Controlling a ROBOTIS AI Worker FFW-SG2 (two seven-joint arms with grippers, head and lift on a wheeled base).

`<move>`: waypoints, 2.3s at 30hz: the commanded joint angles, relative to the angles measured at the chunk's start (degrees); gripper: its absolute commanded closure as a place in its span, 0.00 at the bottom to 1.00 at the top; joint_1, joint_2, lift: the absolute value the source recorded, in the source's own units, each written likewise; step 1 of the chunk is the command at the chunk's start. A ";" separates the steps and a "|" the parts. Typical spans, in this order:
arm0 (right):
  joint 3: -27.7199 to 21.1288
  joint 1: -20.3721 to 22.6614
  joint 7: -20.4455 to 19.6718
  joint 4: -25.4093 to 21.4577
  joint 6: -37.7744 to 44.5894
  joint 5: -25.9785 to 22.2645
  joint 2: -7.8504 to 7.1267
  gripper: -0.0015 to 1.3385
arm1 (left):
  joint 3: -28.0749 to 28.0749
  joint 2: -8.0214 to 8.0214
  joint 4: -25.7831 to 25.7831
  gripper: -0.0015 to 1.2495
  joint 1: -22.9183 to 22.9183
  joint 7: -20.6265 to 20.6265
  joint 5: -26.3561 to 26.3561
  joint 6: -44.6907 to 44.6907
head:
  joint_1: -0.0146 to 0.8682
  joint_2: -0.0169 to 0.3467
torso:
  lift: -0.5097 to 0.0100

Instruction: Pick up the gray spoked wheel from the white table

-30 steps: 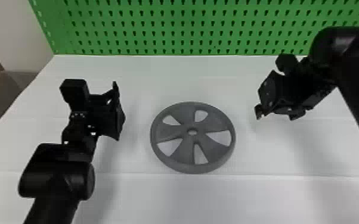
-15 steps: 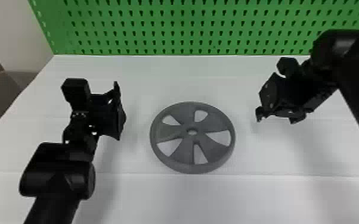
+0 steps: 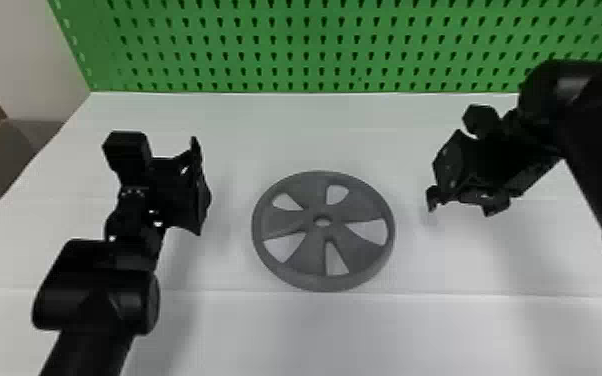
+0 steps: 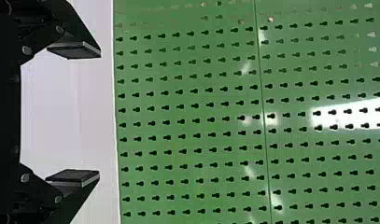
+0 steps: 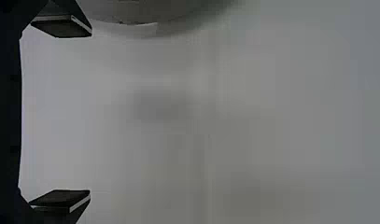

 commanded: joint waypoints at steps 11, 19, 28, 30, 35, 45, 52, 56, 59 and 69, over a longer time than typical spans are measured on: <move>-2.37 0.99 0.00 -0.09 0.17 5.54 5.48 0.06 | 0.03 0.00 0.00 0.28 -0.18 0.00 -0.41 0.06 | 0.90 0.24 | 0.79; -2.37 0.81 0.00 -0.09 0.17 8.00 8.82 0.06 | 0.03 0.35 0.00 0.28 -0.18 0.00 -0.50 0.06 | 0.90 0.24 | 0.79; -1.31 -0.68 0.00 -0.09 0.17 9.14 10.84 0.06 | -0.32 0.70 0.00 0.29 -0.26 0.00 -0.50 0.15 | 0.90 0.24 | 0.79; -1.31 -0.86 0.00 -0.09 0.17 8.88 11.02 0.06 | -0.41 0.88 0.00 0.29 -0.35 0.00 -0.41 0.15 | 0.90 0.24 | 0.79; -1.93 -0.68 0.00 0.00 0.17 8.88 11.42 0.06 | -0.59 1.14 0.00 0.29 -0.35 0.09 -0.24 0.24 | 0.90 0.24 | 0.79; -1.22 -0.42 0.00 0.18 0.17 8.62 11.42 0.06 | -1.03 1.41 0.09 0.29 -0.70 0.09 -0.33 0.50 | 0.90 0.24 | 0.79; -1.49 -0.16 0.00 0.61 0.17 6.68 11.42 0.06 | -1.20 1.67 0.09 0.29 -0.61 0.09 -0.15 0.59 | 0.90 0.24 | 0.79; -2.01 0.20 0.00 0.53 0.17 6.24 11.42 0.06 | -1.12 1.85 0.09 0.29 -0.61 0.09 -0.15 0.59 | 0.90 0.24 | 0.79; -2.10 0.46 0.00 0.53 0.17 6.24 11.42 0.06 | -1.29 1.93 0.09 0.29 -0.70 0.09 -0.24 0.59 | 0.90 0.24 | 0.79; 0.45 0.02 0.00 0.70 0.17 6.15 11.42 0.06 | -1.55 2.02 0.09 0.29 -1.14 0.18 -0.06 0.77 | 0.90 0.24 | 0.79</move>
